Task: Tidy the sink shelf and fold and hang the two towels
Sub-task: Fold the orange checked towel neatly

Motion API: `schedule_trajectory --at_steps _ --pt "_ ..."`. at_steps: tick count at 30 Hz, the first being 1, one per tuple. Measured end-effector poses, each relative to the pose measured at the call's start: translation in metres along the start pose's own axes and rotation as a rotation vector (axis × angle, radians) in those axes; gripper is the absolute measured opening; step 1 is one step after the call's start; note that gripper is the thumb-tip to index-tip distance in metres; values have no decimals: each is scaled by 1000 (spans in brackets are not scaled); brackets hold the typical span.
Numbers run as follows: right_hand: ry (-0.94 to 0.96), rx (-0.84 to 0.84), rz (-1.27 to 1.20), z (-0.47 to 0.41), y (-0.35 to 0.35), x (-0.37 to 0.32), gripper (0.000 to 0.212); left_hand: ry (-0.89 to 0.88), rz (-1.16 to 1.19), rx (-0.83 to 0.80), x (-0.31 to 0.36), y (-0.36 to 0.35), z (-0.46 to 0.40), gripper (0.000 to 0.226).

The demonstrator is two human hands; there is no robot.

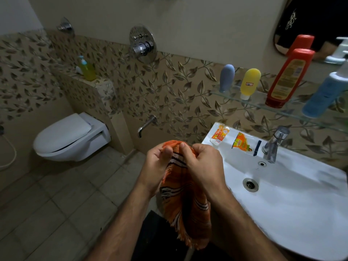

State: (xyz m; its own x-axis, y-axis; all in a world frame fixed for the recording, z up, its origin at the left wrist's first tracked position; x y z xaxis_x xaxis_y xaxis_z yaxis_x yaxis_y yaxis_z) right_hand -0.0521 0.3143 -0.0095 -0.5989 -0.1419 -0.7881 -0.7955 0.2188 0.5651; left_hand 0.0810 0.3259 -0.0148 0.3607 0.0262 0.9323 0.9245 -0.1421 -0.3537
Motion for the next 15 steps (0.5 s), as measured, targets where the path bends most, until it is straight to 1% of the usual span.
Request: schedule_trajectory --at_steps 1,2,4,5,7,8,9,10,11,12,13,14,15 --pt "16 2 -7 0 0 -1 51 -29 -28 4 -1 0 0 45" --pt "31 -3 -21 -1 0 -3 51 -53 -69 48 -2 0 -1 40" --pt "52 -33 -69 -2 -3 -2 51 -87 -131 212 -5 -2 -7 10" --pt "52 -54 -92 -3 -5 -2 52 -97 -146 264 -5 -2 -11 9" --pt "45 -113 -163 -7 -7 1 48 -88 -148 295 -5 -3 -19 22" --pt "28 -147 -243 -10 -8 2 39 -79 -140 302 -3 -2 -22 24" --pt "-10 -197 -357 -13 -7 4 25 -78 -173 319 2 0 -25 23" --pt "-68 -273 -464 -16 -5 6 19 -101 -237 320 7 4 -27 21" --pt "-112 -365 -540 -19 -4 9 33 -144 -359 289 16 9 -29 19" --pt "-129 -479 -581 -21 -2 12 50 -204 -514 222 25 12 -31 16" --pt "-135 -590 -586 -24 -3 14 62 -273 -691 138 35 14 -32 13" --pt "-128 -693 -589 -25 -4 14 66 -352 -858 61 44 16 -34 11" --pt "-123 -764 -588 -26 -6 14 64 -434 -996 4 52 17 -36 10"
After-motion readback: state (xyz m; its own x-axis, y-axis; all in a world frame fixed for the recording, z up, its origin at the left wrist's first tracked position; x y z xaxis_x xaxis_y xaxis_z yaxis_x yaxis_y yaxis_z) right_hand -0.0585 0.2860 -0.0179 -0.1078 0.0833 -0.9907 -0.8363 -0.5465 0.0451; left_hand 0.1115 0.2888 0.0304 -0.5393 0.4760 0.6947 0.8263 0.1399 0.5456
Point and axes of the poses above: each hand's wrist, its own z-axis away from the middle knuckle, its own y-axis out of the back of the hand, x = y × z, the point moved 1 cm from there along -z, towards the middle knuckle, and after that the axes turned 1 degree about z, right-handed, at the moved point
